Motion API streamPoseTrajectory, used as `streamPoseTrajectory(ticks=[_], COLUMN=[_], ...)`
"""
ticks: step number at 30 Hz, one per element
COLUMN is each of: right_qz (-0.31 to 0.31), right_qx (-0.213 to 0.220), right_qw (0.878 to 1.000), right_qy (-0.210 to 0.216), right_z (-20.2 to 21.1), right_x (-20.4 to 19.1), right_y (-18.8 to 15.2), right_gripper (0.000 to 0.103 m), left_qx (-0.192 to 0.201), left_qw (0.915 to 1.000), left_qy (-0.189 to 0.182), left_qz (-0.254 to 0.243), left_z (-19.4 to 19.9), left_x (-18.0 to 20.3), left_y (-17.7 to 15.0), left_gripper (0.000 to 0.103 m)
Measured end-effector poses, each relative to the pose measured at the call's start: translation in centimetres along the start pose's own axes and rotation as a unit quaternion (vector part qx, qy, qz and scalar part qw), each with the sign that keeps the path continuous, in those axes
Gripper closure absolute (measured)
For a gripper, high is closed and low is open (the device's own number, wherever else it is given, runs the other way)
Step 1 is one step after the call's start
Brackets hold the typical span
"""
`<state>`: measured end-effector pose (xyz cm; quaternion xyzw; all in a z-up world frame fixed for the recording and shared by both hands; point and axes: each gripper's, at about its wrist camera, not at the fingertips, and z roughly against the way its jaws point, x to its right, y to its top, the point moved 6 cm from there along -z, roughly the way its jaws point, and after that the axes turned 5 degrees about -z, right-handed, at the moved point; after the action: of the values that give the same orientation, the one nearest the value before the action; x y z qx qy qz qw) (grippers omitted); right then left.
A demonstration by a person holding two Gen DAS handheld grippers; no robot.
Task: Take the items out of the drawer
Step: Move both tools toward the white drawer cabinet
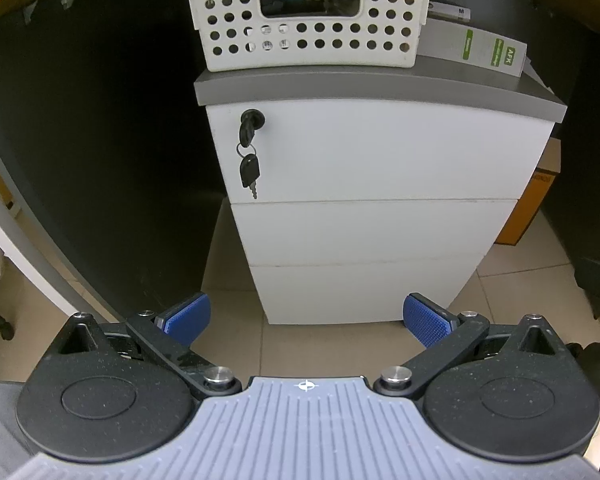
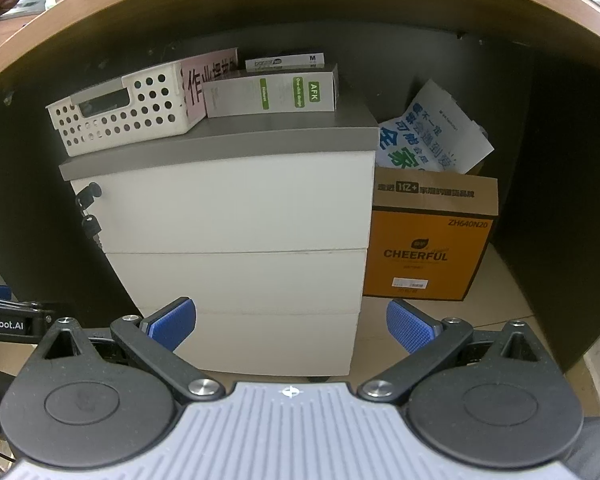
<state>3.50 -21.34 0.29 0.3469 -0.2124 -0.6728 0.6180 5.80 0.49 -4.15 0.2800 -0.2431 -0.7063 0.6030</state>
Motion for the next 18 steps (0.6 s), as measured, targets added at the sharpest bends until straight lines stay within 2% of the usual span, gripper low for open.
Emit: streamPoseTrajectory(ticks=[18], right_qz=[-0.004], right_qx=[-0.004], right_qw=[1.0], right_qy=[-0.005], right_z=[-0.38], right_x=[0.35], right_y=[-0.35], right_gripper=[0.0], left_qx=[-0.007], left_qw=[0.9998], left_qy=[0.01], left_qz=[0.012], left_z=[-0.76], left_x=[-0.79], left_y=[-0.1], left_gripper=[0.0])
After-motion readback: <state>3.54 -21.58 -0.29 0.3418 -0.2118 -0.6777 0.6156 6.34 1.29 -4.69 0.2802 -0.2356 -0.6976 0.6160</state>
